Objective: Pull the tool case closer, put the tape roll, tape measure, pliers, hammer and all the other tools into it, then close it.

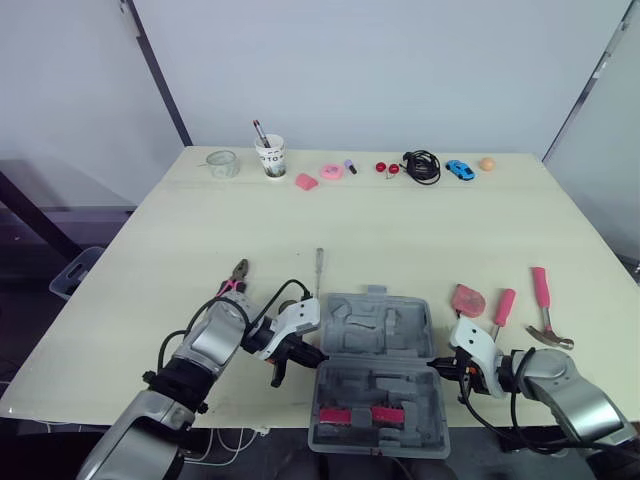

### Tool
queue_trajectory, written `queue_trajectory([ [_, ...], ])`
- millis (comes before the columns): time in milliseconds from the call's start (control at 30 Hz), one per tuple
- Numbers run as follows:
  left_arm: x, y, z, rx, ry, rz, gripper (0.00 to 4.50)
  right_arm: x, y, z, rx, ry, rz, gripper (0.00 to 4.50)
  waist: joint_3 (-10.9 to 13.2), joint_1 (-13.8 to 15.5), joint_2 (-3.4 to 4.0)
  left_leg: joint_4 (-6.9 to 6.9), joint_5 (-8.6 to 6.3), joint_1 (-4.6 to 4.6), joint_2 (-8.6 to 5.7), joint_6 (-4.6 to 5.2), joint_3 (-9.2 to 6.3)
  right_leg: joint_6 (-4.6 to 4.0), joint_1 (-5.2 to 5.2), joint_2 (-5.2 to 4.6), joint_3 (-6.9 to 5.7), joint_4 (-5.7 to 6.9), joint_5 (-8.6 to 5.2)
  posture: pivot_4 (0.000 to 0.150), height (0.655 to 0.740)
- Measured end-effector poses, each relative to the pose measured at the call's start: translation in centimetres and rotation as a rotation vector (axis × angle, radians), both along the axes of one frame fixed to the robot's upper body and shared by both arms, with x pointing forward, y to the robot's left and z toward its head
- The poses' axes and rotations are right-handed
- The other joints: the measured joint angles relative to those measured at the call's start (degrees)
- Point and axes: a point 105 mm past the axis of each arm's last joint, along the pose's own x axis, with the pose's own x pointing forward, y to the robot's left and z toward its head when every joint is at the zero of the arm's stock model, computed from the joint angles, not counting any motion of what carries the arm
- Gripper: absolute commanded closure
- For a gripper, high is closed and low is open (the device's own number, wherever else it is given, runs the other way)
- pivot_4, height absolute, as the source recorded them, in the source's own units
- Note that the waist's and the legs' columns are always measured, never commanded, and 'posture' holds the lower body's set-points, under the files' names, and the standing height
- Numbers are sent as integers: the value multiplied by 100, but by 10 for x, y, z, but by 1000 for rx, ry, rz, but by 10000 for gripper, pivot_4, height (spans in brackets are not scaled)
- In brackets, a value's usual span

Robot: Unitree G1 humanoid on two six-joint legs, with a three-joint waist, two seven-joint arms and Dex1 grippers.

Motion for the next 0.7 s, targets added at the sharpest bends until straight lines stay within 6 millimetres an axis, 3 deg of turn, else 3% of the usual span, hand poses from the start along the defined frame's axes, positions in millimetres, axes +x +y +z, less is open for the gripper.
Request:
queue_trajectory([
  [700,-13,1,-4,10,24,-32,44642,-8,0,0,3,41,13,45000,-1,9,1,0,0,1,1,0,1,-1,0,0,1,-1,-1,1500,7400],
])
